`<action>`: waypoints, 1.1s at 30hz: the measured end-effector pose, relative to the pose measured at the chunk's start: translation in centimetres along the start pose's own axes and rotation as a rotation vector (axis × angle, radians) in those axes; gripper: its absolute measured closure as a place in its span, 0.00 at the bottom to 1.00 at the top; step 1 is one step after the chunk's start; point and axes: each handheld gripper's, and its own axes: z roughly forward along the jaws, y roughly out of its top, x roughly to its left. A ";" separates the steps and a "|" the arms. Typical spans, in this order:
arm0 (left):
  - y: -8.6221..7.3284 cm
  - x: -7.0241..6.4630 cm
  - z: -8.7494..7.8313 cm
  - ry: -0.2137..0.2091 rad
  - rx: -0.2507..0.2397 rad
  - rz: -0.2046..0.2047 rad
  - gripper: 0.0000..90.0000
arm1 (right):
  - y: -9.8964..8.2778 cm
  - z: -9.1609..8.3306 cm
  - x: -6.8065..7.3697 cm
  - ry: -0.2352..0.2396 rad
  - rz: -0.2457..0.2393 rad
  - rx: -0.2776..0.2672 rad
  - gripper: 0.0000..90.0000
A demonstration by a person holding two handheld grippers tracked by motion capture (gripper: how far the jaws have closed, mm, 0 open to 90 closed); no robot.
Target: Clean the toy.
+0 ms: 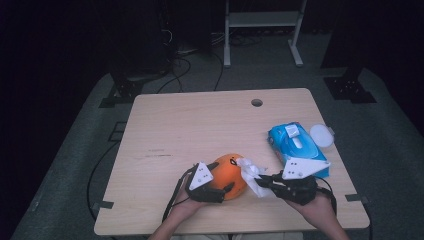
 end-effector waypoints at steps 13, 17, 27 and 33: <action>0.3 -0.6 0.2 -0.011 0.014 0.074 0.19 | -0.9 6.2 -3.2 -0.073 0.019 0.089 0.85; 0.4 -0.3 0.3 -0.041 0.024 0.086 0.20 | -1.7 7.8 -3.2 -0.051 0.021 0.063 0.75; 1.7 -0.6 -0.9 -0.033 0.040 0.126 0.16 | -4.6 9.2 -2.7 -0.096 0.134 -0.055 0.77; 1.1 -0.4 -1.6 -0.034 0.068 0.117 0.24 | -5.0 8.9 -3.0 -0.103 0.163 -0.058 0.87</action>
